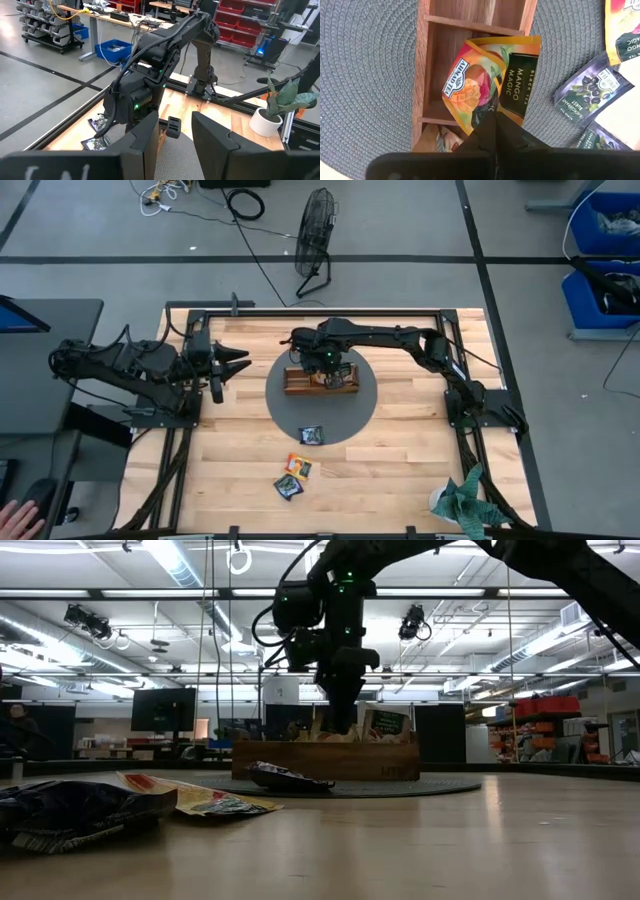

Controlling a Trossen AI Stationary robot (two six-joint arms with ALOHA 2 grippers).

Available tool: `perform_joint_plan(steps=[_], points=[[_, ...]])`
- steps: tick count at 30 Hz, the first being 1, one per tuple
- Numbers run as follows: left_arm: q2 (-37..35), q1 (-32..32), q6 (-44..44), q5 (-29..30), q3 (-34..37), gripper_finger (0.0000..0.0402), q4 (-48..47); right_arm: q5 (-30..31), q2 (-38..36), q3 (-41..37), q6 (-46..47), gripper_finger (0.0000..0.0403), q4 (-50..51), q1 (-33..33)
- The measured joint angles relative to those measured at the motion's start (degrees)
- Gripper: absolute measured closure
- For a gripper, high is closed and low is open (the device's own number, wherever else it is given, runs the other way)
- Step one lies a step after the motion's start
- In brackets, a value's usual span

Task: Pick & Place Tea
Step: Put the yellow tea bag into the middle section of the wooden organizer

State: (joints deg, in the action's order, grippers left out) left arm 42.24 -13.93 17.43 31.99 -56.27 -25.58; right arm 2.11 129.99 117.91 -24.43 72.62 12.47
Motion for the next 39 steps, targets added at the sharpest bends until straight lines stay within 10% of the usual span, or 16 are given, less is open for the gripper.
perform_joint_plan(steps=[27,39], points=[[0.0,0.0,0.4,0.0,0.0,0.028,-0.2,1.7,-4.0,2.7,11.5,0.0266,-0.2,-1.1],[0.9,-0.2,2.7,-3.5,0.0,0.028,-4.4,-5.8,-9.7,2.8,20.9,0.0391,-10.2,-6.9]])
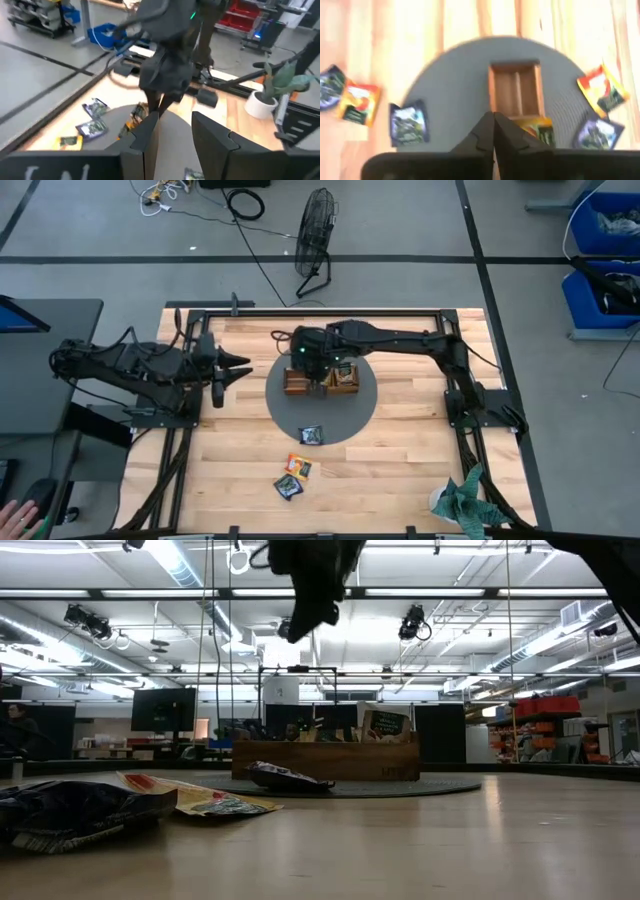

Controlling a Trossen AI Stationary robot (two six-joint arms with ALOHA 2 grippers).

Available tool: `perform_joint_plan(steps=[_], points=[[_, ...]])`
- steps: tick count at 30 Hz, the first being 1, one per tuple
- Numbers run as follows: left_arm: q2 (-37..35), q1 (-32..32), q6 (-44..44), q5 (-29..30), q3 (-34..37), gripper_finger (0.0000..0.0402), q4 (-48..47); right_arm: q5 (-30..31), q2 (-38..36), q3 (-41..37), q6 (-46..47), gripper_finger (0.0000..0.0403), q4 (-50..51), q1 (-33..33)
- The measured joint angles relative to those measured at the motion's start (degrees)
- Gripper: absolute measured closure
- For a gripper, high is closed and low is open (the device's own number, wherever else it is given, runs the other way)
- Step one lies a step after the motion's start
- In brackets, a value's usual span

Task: Pick & Place Tea
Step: Put the yellow tea bag into the middle section of the wooden organizer

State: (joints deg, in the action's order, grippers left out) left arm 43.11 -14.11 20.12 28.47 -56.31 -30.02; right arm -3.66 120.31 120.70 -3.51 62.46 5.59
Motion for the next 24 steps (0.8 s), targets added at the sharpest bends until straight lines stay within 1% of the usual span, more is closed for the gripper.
perform_joint_plan(steps=[5,7,10,12,16,19,24], points=[[0.0,0.0,1.5,-1.1,0.0,0.028,-2.0,2.7,-1.6,0.0,1.0,0.0398,-4.3,-3.2],[0.0,0.0,1.5,-1.1,0.0,0.028,-2.1,2.7,-2.1,-0.1,1.1,0.0399,-6.8,-4.7],[0.0,0.0,1.3,-1.0,0.0,0.028,-2.6,2.7,-3.4,-1.6,2.8,0.04,-13.3,-6.6],[0.0,0.0,1.4,-1.0,0.0,0.028,-2.7,2.6,-4.9,-4.1,3.8,0.04,-19.9,-8.1],[0.3,0.0,1.6,-1.0,0.0,0.028,-2.9,3.2,-10.6,-13.4,7.5,0.0401,-35.5,-10.6],[0.6,0.0,2.6,-2.1,0.0,0.028,-3.0,5.5,-15.5,-22.4,10.4,0.0401,-43.2,-12.2],[3.2,0.0,7.7,-10.8,0.0,0.028,-3.4,11.8,-25.1,-35.8,13.7,0.0402,-51.7,-15.0]])
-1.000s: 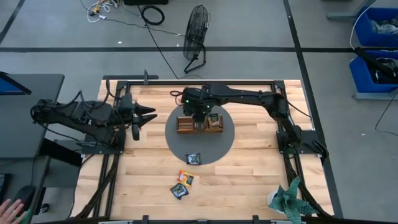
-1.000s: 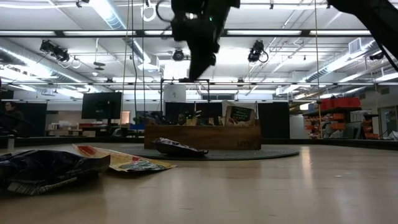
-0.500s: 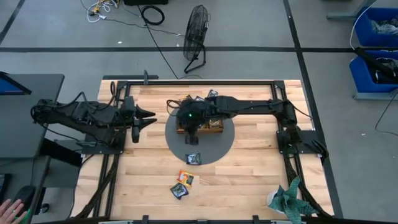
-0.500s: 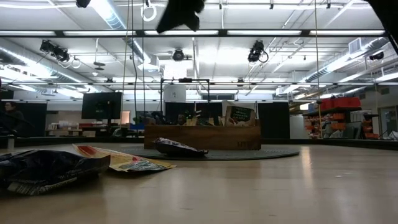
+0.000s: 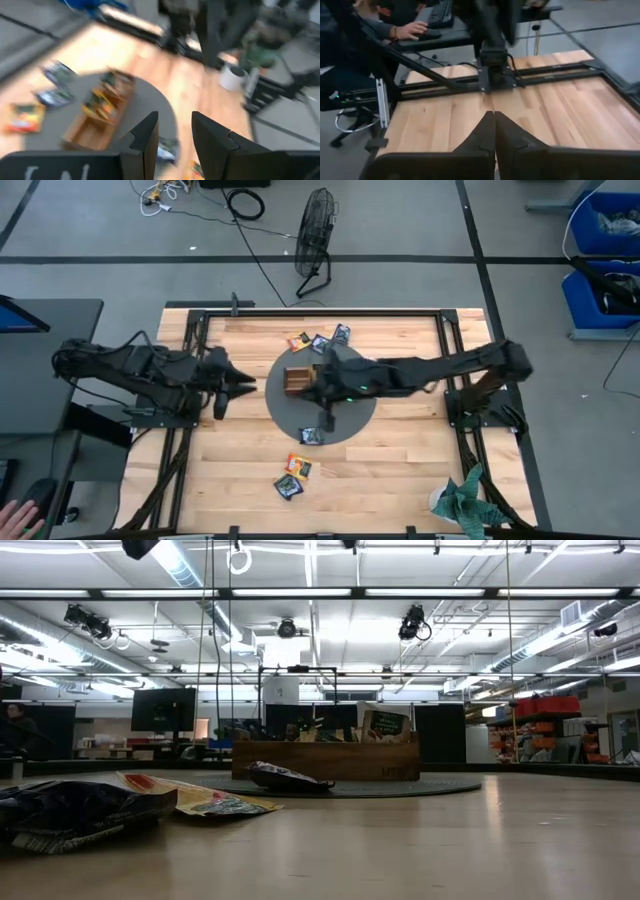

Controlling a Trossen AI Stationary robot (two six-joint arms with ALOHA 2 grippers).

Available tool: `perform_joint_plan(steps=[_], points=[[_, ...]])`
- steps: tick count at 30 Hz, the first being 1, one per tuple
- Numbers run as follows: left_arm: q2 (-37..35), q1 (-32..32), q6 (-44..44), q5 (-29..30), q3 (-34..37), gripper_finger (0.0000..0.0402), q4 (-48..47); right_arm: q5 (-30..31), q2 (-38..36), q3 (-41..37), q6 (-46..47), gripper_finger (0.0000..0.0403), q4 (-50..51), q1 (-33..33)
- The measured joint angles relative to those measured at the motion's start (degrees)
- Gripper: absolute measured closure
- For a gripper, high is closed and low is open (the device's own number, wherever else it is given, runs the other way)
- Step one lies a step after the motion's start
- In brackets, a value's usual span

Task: Pick & Place Tea
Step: Put the yellow tea bag into the middle section of the wooden organizer

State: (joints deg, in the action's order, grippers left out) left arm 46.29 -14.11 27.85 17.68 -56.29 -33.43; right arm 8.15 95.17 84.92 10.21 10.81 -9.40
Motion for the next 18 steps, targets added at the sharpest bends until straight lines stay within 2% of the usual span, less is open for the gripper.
perform_joint_plan(steps=[4,9,14,18], points=[[3.5,0.0,5.6,-5.1,0.0,0.028,0.2,5.2,-6.1,-9.7,1.6,0.0402,-2.9,-2.8],[8.7,-0.1,10.3,-5.9,0.0,0.028,0.3,8.4,-14.0,-19.5,5.4,0.0403,-6.2,-5.4],[14.0,-2.4,11.5,-6.1,0.1,0.028,0.6,10.7,-21.0,-25.7,6.7,0.0403,-6.7,-8.4],[18.7,-3.8,19.6,-8.3,0.1,0.028,1.6,11.2,-25.2,-29.0,7.3,0.0403,-4.6,-10.4]])
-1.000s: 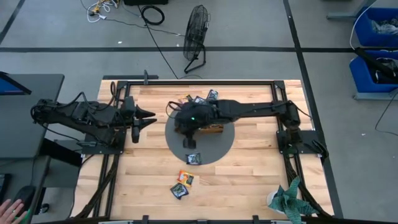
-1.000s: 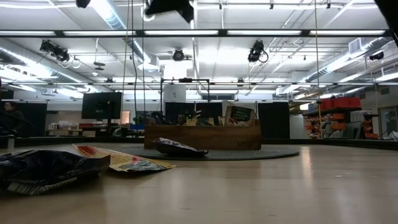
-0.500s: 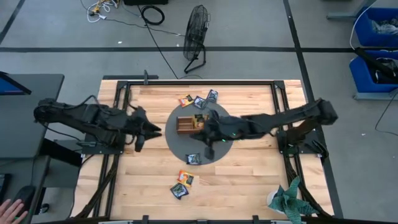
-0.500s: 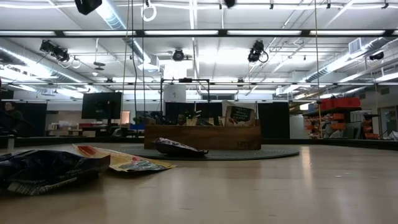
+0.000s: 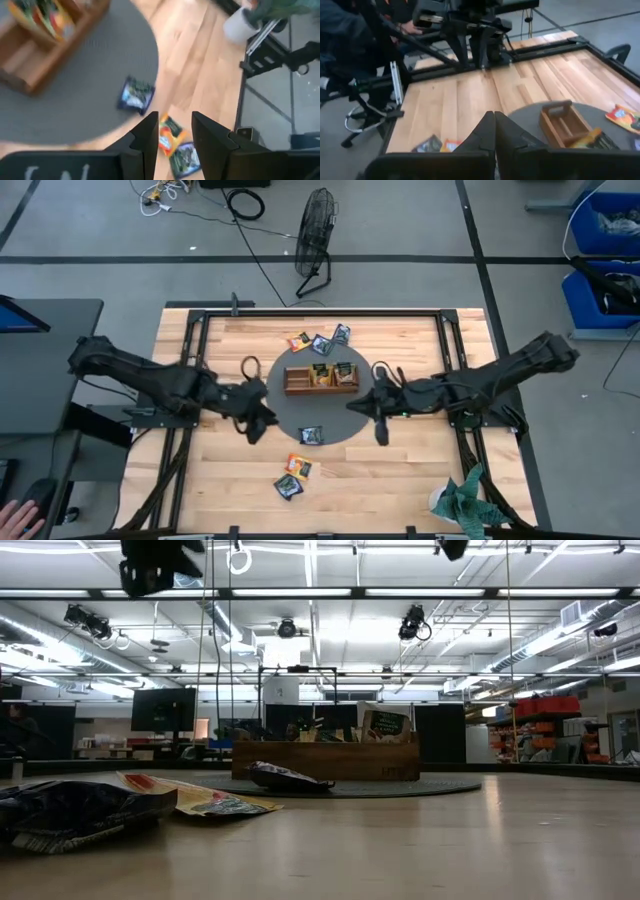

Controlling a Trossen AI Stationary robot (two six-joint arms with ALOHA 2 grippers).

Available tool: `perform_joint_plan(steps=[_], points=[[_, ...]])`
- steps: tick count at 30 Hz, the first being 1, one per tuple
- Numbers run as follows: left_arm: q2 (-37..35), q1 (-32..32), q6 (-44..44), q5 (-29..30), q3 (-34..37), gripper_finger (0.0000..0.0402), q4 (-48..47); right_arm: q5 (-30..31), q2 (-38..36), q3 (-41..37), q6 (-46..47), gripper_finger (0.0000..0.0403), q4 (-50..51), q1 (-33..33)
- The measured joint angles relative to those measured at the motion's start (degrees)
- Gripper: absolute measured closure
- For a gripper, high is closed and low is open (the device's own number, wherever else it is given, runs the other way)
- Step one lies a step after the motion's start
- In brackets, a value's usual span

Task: Pick & Place Tea
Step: Put the yellow tea bag into the middle section of the wooden organizer

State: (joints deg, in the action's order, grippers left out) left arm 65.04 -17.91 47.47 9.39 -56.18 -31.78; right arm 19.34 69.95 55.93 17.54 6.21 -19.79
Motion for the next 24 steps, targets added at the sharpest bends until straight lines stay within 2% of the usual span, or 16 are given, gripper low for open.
perform_joint_plan(steps=[5,11,17,20,24], points=[[6.9,-2.4,8.1,-1.8,0.0,0.028,0.3,2.1,-3.5,-2.0,-0.6,0.0403,3.4,-3.0],[15.1,-3.8,13.8,-1.9,0.0,0.028,6.7,2.6,-5.6,-3.9,-1.3,0.0403,5.4,-4.9],[21.9,-5.3,19.9,-4.3,0.0,0.028,13.4,2.2,-5.8,-3.9,-2.1,0.0403,5.7,-6.6],[23.8,-6.7,22.1,-4.2,0.6,0.028,18.1,2.2,-5.8,-3.9,-2.1,0.0403,6.9,-7.4],[24.8,-8.9,27.0,-4.2,5.7,0.028,28.9,2.2,-5.8,-3.9,-1.7,0.0403,8.5,-8.3]])
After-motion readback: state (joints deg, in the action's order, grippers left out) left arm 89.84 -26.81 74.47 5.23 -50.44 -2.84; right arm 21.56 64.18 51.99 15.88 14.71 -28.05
